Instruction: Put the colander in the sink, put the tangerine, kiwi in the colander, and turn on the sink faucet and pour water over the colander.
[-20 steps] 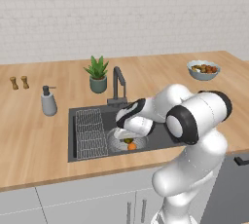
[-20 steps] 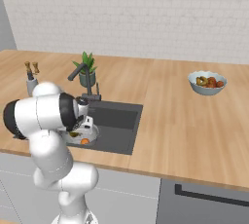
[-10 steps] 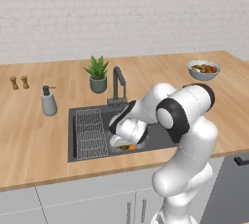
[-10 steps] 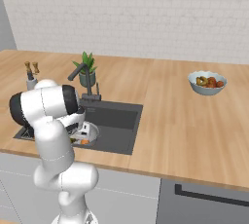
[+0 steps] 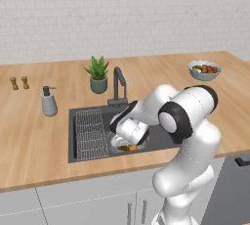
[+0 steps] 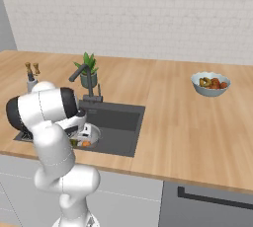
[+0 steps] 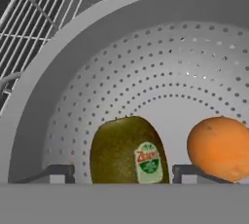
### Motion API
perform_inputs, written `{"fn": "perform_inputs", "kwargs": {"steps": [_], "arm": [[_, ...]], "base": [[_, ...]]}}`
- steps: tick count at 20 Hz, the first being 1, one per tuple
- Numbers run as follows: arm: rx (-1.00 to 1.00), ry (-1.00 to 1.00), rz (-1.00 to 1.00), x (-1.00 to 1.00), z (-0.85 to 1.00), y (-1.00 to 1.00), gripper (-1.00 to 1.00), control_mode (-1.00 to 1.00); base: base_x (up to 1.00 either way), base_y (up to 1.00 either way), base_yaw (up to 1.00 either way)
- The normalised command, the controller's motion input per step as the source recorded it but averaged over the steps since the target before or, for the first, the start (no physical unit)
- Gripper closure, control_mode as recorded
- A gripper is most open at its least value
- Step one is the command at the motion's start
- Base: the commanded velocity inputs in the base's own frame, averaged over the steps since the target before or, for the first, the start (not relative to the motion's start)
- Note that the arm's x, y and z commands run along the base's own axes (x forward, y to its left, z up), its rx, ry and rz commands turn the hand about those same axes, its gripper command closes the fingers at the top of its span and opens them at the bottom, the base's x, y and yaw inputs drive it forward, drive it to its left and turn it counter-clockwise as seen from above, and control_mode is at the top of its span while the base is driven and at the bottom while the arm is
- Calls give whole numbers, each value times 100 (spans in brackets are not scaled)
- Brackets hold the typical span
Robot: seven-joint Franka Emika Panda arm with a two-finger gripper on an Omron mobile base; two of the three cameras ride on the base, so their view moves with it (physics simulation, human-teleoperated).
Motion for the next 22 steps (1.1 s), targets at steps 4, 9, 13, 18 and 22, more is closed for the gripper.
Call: {"fn": "perform_inputs", "kwargs": {"steps": [4,9,13,18,22], "arm": [[0,-6,0,1,76,-14,-100,-100],[0,-3,0,3,89,-33,-100,-100],[7,0,0,17,100,-52,-100,-100],[15,0,0,49,100,-44,-100,-100],[12,0,0,68,76,-23,-100,-100]], "base": [[0,0,0],[0,0,0],[0,0,0],[0,0,0],[0,0,0]]}}
